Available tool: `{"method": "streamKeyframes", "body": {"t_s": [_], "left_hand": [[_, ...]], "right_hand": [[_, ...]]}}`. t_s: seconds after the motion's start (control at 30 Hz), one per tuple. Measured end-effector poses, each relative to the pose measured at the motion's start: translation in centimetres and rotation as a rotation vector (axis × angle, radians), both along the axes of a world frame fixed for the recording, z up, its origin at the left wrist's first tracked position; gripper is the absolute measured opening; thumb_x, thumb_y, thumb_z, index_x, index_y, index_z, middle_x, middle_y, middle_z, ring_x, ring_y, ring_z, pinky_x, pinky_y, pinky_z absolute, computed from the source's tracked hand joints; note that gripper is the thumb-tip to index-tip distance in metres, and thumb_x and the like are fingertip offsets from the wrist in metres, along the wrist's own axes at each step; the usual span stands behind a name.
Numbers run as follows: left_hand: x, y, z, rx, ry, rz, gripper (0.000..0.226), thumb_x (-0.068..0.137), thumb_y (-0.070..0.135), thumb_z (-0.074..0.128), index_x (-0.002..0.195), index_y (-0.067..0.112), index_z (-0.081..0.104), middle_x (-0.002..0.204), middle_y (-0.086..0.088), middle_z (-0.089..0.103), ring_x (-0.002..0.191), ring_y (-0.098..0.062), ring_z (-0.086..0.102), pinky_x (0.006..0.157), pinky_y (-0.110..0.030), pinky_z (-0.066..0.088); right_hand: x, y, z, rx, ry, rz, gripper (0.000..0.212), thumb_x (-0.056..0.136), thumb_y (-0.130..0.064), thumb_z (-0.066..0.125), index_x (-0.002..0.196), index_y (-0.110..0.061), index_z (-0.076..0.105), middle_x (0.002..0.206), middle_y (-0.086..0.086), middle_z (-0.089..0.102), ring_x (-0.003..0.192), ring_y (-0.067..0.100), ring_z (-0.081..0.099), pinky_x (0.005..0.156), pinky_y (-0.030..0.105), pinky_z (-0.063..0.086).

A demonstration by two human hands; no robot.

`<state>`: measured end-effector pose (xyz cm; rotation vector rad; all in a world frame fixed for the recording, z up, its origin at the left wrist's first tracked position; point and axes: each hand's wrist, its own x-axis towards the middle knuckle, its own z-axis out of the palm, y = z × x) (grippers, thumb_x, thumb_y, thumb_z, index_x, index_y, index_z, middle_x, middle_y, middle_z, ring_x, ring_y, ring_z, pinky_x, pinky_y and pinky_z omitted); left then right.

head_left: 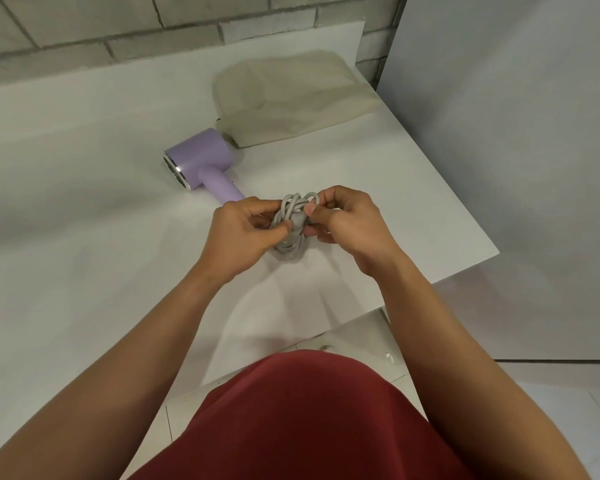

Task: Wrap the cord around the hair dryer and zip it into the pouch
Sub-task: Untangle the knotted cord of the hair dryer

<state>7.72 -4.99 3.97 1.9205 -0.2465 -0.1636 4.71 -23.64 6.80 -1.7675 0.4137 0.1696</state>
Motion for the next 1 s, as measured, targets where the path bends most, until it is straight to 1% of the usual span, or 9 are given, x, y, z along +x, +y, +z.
{"method": "streamKeyframes", "body": {"t_s": [0.1,0.2,0.33,0.4,0.5,0.67,0.77,0.87,1.0], "left_hand": [[0.3,0.3,0.1,-0.014,0.029,-0.054,0.038,0.084,0.008,0.081,0.106,0.04,0.077,0.1,0.001,0.078,0.09,-0.016,0.077,0.088,-0.041,0.061],[0.4,0.5,0.2,-0.063,0.08,-0.101,0.034,0.084,0.007,0.082,0.108,0.031,0.078,0.102,0.003,0.079,0.089,-0.015,0.077,0.081,-0.031,0.059],[0.7,1.2,0.4,-0.144,0.127,-0.171,0.035,0.083,0.005,0.082,0.116,0.016,0.077,0.108,-0.002,0.077,0.099,-0.023,0.075,0.091,-0.031,0.059],[0.5,1.2,0.6,-0.128,0.104,-0.172,0.034,0.083,0.003,0.083,0.113,0.017,0.078,0.103,0.001,0.078,0.094,-0.016,0.075,0.089,-0.026,0.058],[0.2,0.5,0.7,-0.039,0.031,-0.111,0.035,0.082,0.0,0.082,0.107,0.024,0.077,0.097,0.011,0.077,0.08,-0.001,0.071,0.08,-0.016,0.055],[0.0,0.5,0.4,-0.035,0.032,-0.082,0.037,0.083,-0.003,0.078,0.108,0.025,0.077,0.09,0.022,0.077,0.076,0.002,0.071,0.073,-0.014,0.054],[-0.3,0.6,0.2,0.002,0.002,-0.091,0.04,0.083,-0.003,0.078,0.107,0.029,0.077,0.093,0.022,0.077,0.08,0.001,0.072,0.079,-0.016,0.056],[-0.6,0.5,0.0,0.071,-0.12,-0.112,0.04,0.08,-0.001,0.077,0.112,0.024,0.079,0.097,0.01,0.078,0.083,-0.004,0.073,0.083,-0.021,0.059],[-0.4,0.2,-0.1,0.208,-0.27,-0.181,0.037,0.078,0.01,0.075,0.114,0.018,0.078,0.09,0.0,0.074,0.081,-0.018,0.069,0.077,-0.039,0.059]], "right_hand": [[-0.1,-0.7,0.3,0.085,0.069,0.036,0.012,0.102,-0.02,0.065,0.099,-0.009,0.068,0.096,0.004,0.08,0.084,0.021,0.08,0.087,0.042,0.059],[0.0,-1.0,0.5,0.091,0.088,0.062,0.012,0.102,-0.021,0.064,0.101,-0.01,0.068,0.099,0.007,0.08,0.086,0.023,0.08,0.091,0.045,0.06],[0.2,-1.4,1.1,0.147,0.131,0.075,0.012,0.102,-0.019,0.063,0.105,-0.009,0.067,0.101,0.01,0.08,0.087,0.028,0.08,0.095,0.05,0.058],[0.3,-1.2,1.3,0.121,0.126,0.087,0.01,0.103,-0.02,0.061,0.102,-0.011,0.065,0.1,0.009,0.08,0.086,0.027,0.08,0.095,0.051,0.058],[0.1,-0.6,1.2,0.065,0.098,0.084,0.01,0.103,-0.021,0.059,0.098,-0.013,0.062,0.1,0.008,0.079,0.082,0.025,0.08,0.095,0.052,0.058],[-0.5,-0.6,1.3,0.007,0.065,0.108,0.011,0.105,-0.02,0.058,0.098,-0.012,0.06,0.1,0.007,0.078,0.081,0.021,0.08,0.093,0.05,0.058],[-0.8,-0.7,1.2,-0.019,0.068,0.137,0.012,0.104,-0.019,0.058,0.094,-0.014,0.059,0.098,0.006,0.077,0.081,0.02,0.08,0.092,0.05,0.059],[-0.8,-0.6,1.1,0.006,0.091,0.112,0.011,0.103,-0.018,0.059,0.093,-0.013,0.059,0.098,0.008,0.077,0.082,0.021,0.08,0.091,0.05,0.059],[-1.0,-0.2,0.7,0.023,0.091,0.049,0.009,0.102,-0.017,0.059,0.097,-0.01,0.059,0.102,0.009,0.076,0.081,0.02,0.08,0.09,0.05,0.062]]}}
